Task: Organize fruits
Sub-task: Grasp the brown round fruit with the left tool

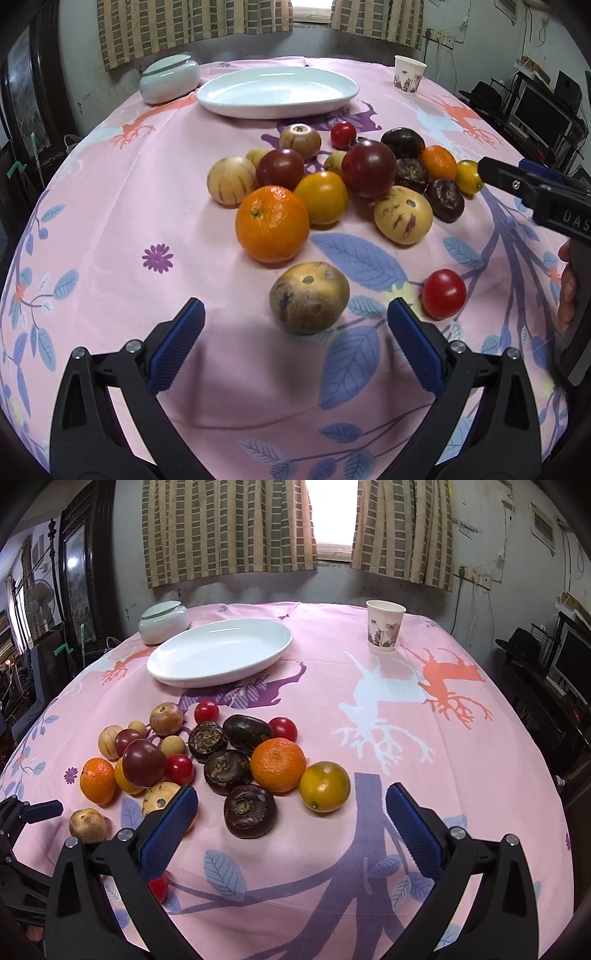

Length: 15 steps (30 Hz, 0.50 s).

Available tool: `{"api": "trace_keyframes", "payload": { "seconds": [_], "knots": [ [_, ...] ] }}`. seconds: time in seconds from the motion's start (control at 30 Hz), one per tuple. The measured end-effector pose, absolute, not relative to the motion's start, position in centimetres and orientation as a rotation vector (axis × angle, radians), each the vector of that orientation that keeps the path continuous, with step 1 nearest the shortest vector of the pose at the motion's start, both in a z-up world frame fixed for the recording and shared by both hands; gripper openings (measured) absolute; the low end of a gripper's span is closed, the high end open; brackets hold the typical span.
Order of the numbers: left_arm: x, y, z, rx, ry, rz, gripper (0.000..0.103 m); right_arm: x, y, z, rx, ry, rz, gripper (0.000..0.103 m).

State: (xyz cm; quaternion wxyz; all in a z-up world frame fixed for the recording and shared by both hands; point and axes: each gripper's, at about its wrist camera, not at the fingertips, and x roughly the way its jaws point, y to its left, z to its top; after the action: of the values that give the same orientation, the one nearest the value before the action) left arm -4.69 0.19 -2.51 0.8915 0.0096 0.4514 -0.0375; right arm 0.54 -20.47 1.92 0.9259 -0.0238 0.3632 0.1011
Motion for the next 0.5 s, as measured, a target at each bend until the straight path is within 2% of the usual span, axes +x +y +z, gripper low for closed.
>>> {"api": "trace_keyframes", "payload": {
  "seconds": [0.03, 0.1, 0.13, 0.17, 0.23, 0.5],
  "knots": [
    [-4.63, 0.29, -2.62, 0.015, 0.942, -0.076, 0.09, 0.53, -20.65, 1.94, -0.045, 0.743, 0.205, 0.102],
    [-4.32, 0.58, -3.03, -0.002, 0.971, -0.079, 0.062, 0.41, -20.93, 2.07, -0.038, 0.738, 0.205, 0.102],
    [-4.29, 0.64, -3.08, -0.005, 0.968, -0.077, 0.062, 0.39, -21.0, 2.08, -0.035, 0.736, 0.205, 0.102],
    [-4.3, 0.59, -3.03, -0.003, 0.96, -0.076, 0.057, 0.39, -21.02, 2.1, -0.035, 0.736, 0.205, 0.102],
    [-4.38, 0.32, -2.9, 0.005, 0.954, -0.097, 0.04, 0.36, -21.02, 2.12, -0.036, 0.737, 0.209, 0.102],
    [-4.59, 0.81, -2.47, 0.001, 0.92, -0.1, 0.039, -0.41, -20.03, 1.78, -0.066, 0.752, 0.313, 0.102]
  ]
}}
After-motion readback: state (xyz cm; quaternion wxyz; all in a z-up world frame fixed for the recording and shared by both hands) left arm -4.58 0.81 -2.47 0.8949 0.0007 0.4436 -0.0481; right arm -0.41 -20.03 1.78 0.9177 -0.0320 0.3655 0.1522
